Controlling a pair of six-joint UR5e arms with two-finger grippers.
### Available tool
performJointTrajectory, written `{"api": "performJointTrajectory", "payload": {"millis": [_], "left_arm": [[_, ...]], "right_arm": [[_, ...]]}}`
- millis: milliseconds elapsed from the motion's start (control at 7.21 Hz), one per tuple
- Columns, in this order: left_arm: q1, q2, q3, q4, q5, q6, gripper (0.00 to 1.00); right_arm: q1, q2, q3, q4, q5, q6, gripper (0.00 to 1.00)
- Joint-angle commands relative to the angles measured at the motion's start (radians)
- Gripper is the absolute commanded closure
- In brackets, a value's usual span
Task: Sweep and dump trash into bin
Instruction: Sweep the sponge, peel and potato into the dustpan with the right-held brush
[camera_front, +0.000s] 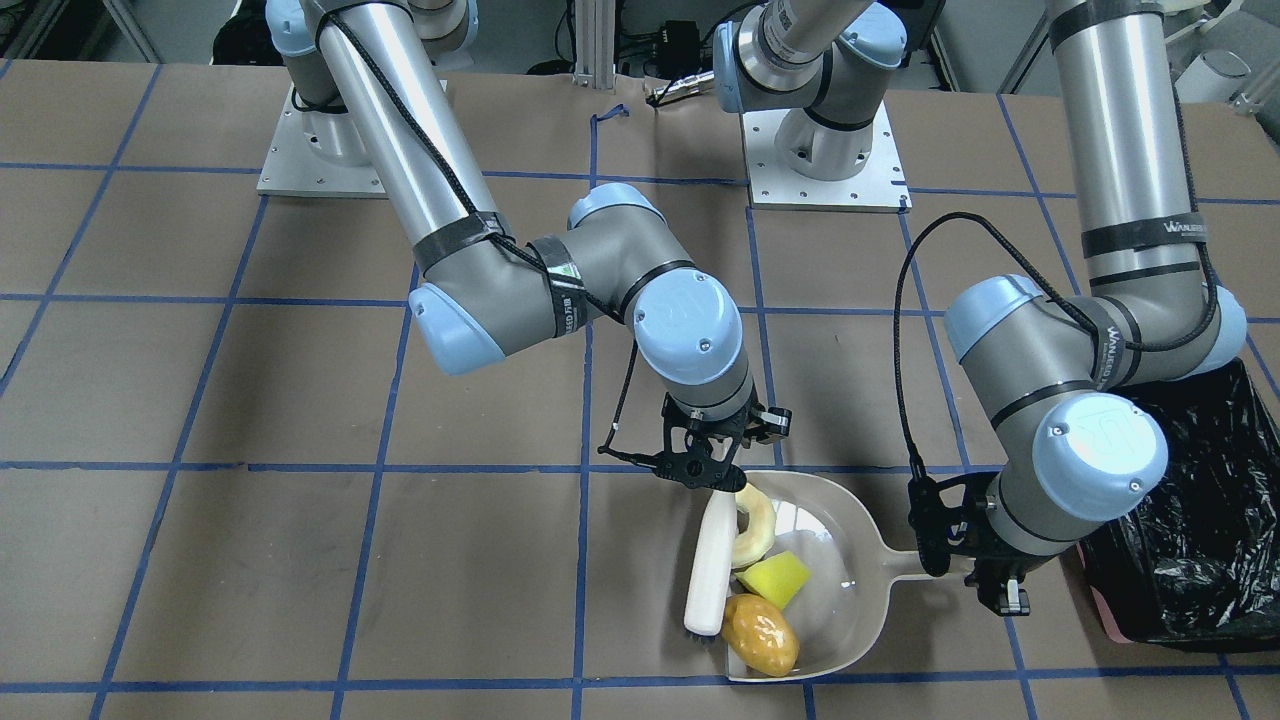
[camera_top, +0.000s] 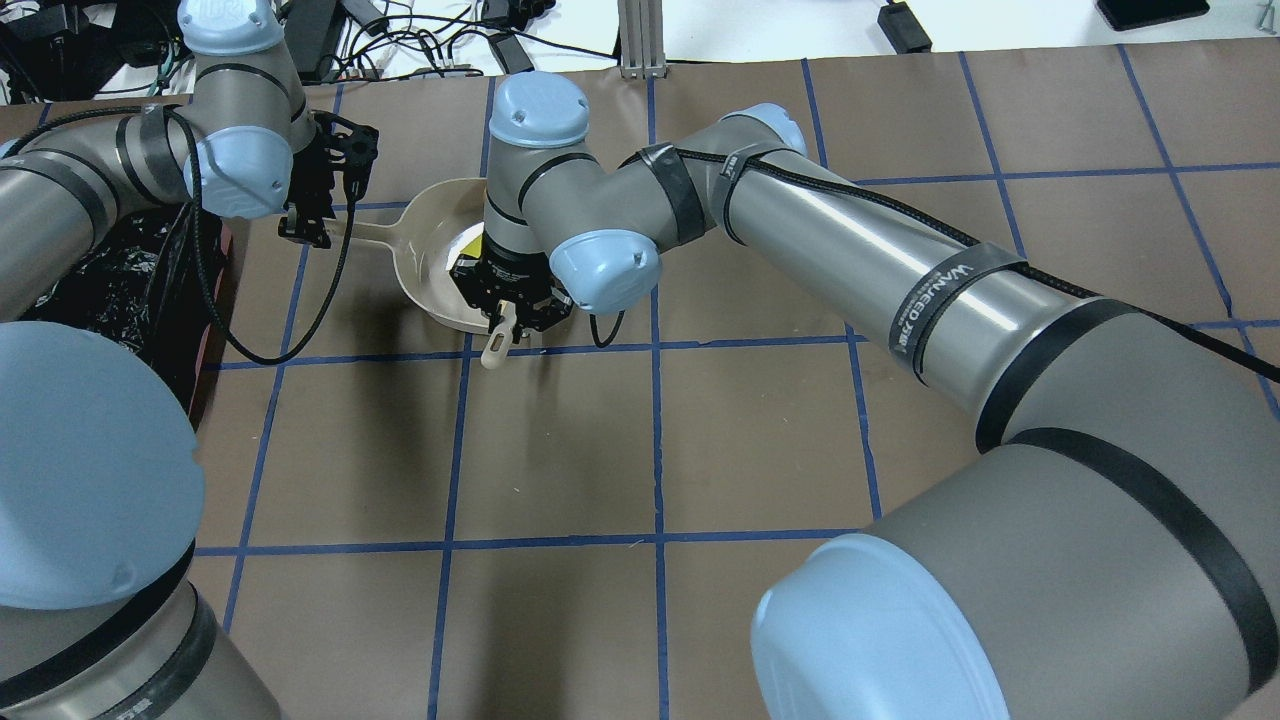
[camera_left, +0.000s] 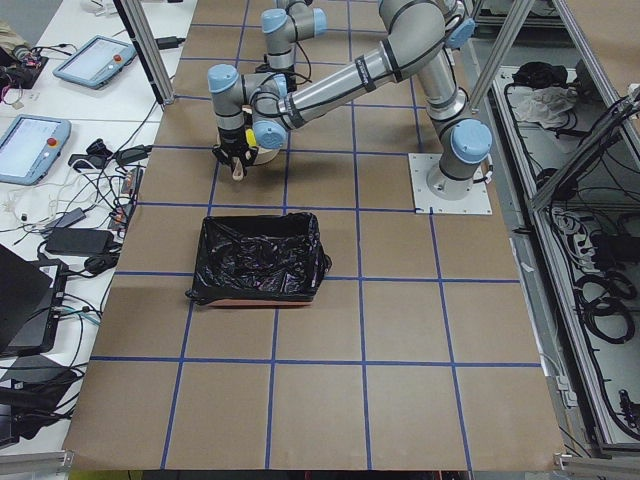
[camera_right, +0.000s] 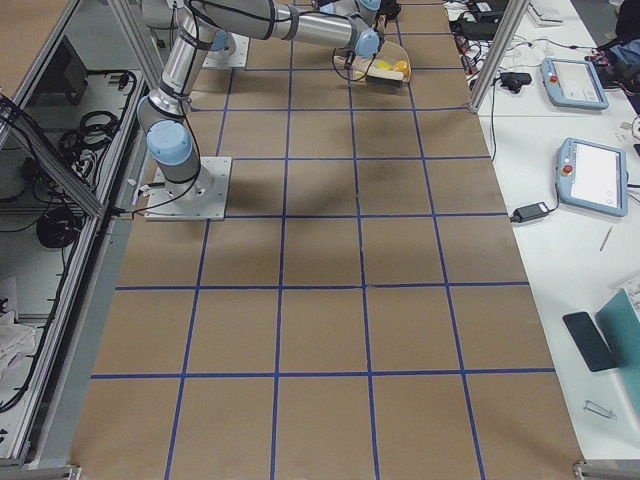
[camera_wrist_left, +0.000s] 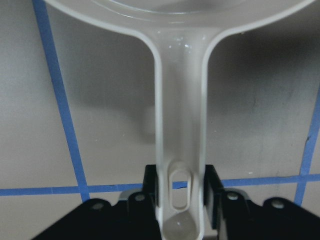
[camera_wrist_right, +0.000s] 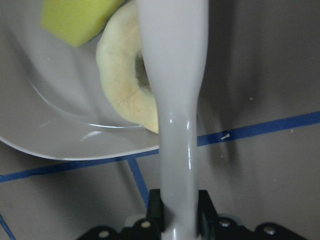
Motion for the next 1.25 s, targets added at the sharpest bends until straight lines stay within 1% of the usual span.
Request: {"api": "performJointTrajectory", "payload": {"millis": [0,278,694,971,1110], "left_arm": [[0.001,0.001,0.0,0.0,0.0,0.0,0.89],[0.001,0.002,0.0,0.0,0.0,0.0,0.89],[0.001,0.006,-0.001,0.0,-0.001,0.0,0.89],[0.001,0.006,-0.001,0.0,-0.003,0.0,0.89],[0.004,0.009,-0.001,0.0,-0.009,0.001,0.89]], "right_arm": [[0.038,0.035,-0.052,-0.033,0.025,0.032,1.0],[0.056,0.031,-0.085,-0.033,0.062,0.072,1.0],[0.046,-0.013,-0.09,0.002,0.029,0.059,1.0],[0.036,-0.065,-0.09,0.089,0.004,0.052,1.0],[0.009,-0.091,-0.088,0.15,-0.011,0.043,1.0]]}}
